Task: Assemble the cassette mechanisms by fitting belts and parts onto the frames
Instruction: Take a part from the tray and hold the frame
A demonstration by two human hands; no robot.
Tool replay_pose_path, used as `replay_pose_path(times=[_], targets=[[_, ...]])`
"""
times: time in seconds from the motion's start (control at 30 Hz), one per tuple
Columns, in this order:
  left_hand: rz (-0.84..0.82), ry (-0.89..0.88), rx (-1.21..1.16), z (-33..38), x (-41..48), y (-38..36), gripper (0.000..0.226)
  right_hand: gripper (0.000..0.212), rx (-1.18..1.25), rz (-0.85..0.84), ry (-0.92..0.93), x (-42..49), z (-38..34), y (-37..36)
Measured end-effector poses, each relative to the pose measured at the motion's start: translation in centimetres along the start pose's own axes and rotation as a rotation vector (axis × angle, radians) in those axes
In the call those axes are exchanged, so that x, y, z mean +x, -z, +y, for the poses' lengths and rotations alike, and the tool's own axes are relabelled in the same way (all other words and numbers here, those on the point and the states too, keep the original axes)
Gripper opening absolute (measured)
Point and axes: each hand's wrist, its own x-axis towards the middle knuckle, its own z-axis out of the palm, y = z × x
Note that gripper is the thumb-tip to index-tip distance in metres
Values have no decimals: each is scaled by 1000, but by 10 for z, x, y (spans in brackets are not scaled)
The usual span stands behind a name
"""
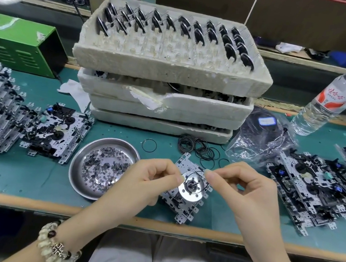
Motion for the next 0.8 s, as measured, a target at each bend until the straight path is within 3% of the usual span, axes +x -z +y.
replay_pose_path(times=[0.2, 0.3, 0.43, 0.5, 0.57, 0.7, 0.8], targets=[[-65, -88, 120, -4, 1, 3, 21, 10, -99, -34, -105, 5, 8, 5], [-66, -112, 154, -8, 1, 4, 23, 21, -30, -109, -215, 7, 8, 10], [-56, -208, 296, -11, 1, 7, 23, 25, 384, -424, -542, 12, 8, 20], [-51, -348, 458, -10, 0, 7, 17, 25, 675, -563, -702, 14, 9, 24], [-22, -557, 689, -7, 1, 6, 16, 22, 772, -635, -746, 16, 11, 24], [49, -1019, 1221, -6, 10, 5, 17, 29, 386, -573, -603, 22, 14, 24], [25, -1240, 1485, -6, 20, 6, 18, 37, 120, -523, -389, 26, 18, 22]])
